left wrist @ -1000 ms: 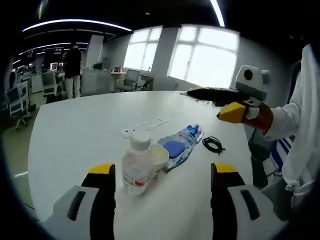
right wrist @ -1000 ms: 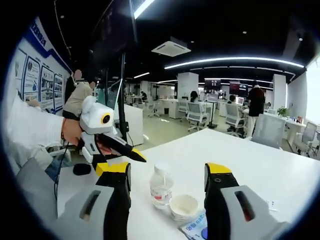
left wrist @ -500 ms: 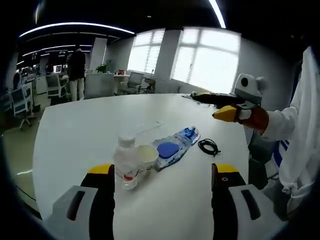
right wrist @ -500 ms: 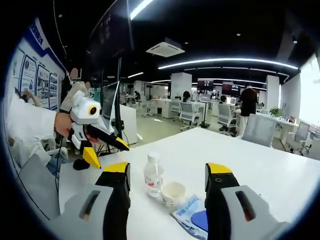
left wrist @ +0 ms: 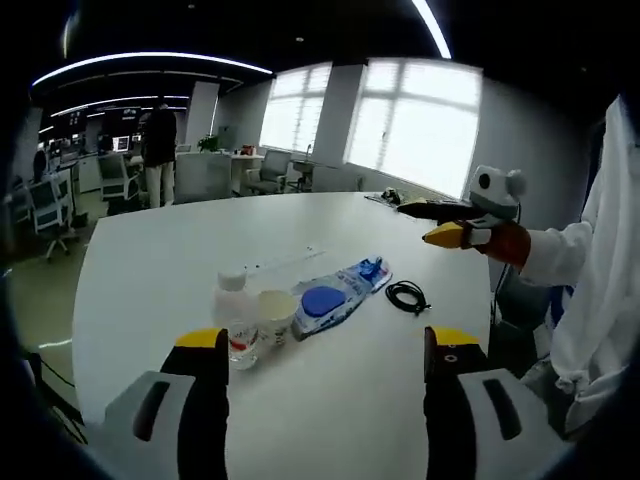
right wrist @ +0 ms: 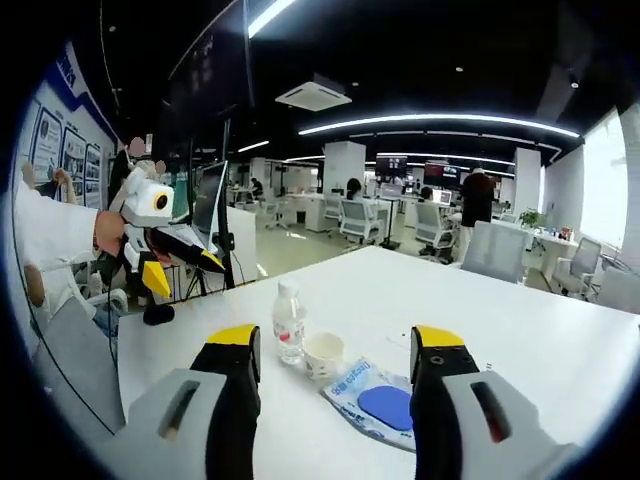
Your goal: Arrange the tabletop items into an orderly group along one side of the table until the central work area is clear of visible clutter.
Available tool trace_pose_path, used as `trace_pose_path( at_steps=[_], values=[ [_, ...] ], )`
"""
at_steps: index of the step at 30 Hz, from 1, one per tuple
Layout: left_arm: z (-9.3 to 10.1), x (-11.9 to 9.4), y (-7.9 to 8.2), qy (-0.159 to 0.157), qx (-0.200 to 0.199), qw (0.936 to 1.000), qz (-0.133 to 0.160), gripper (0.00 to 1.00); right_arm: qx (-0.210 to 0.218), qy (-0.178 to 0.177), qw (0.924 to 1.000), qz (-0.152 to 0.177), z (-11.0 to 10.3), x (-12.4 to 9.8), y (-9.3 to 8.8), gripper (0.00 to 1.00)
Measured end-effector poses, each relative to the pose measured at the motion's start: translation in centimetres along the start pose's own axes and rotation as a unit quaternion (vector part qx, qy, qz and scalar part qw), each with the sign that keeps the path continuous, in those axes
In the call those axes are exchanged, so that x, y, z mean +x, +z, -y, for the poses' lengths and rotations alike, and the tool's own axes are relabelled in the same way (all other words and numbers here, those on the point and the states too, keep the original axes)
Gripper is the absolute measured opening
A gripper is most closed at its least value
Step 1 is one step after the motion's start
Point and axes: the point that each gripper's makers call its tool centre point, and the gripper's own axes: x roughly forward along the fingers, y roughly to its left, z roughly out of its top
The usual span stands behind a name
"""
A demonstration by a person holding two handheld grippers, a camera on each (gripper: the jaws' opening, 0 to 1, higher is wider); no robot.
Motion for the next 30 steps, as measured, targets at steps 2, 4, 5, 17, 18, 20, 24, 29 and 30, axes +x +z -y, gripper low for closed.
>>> trace_pose_path(
  at_steps=[2, 4, 5, 17, 18, 20, 24, 29, 30],
  values=[
    [0.7, -0.3, -0.1, 0.0, 0.001, 1.0, -0.001, 0.82, 0.002, -0.006, 1.0, -0.001, 0.3, -1.0, -0.3, 0.6],
    [1.3, -0.5, -0.1, 0.001, 0.0, 1.0, 0.001, 0.83, 0.003, -0.012, 0.9999, -0.004, 0.5, -2.0, -0.7, 0.6],
    [1.5, -0.6, -0.2, 0.002, 0.0, 1.0, 0.001, 0.83, 0.004, -0.014, 0.9999, -0.005, 0.6, -2.4, -0.9, 0.6],
    [4.4, -0.9, -1.5, 0.005, -0.005, 1.0, 0.002, 0.83, 0.014, -0.047, 0.9984, -0.026, 1.6, -8.3, -3.6, 0.6],
    [4.5, -0.9, -1.7, 0.006, -0.005, 1.0, 0.001, 0.83, 0.015, -0.051, 0.9982, -0.028, 1.7, -8.9, -4.0, 0.6],
    [4.9, -1.0, -2.1, 0.007, -0.007, 1.0, -0.002, 0.83, 0.022, -0.057, 0.9976, -0.033, 1.9, -9.9, -4.7, 0.6],
    [5.7, -1.3, -2.8, 0.009, -0.014, 0.9999, -0.002, 0.83, 0.026, -0.065, 0.9967, -0.043, 2.2, -11.5, -5.9, 0.6],
    [6.8, -1.7, -4.0, 0.015, -0.023, 0.9996, -0.004, 0.83, 0.033, -0.071, 0.9956, -0.053, 2.1, -13.2, -7.2, 0.6],
    [6.9, -1.8, -4.2, 0.016, -0.026, 0.9995, -0.004, 0.83, 0.034, -0.071, 0.9953, -0.057, 2.0, -13.5, -7.6, 0.6]
  ],
)
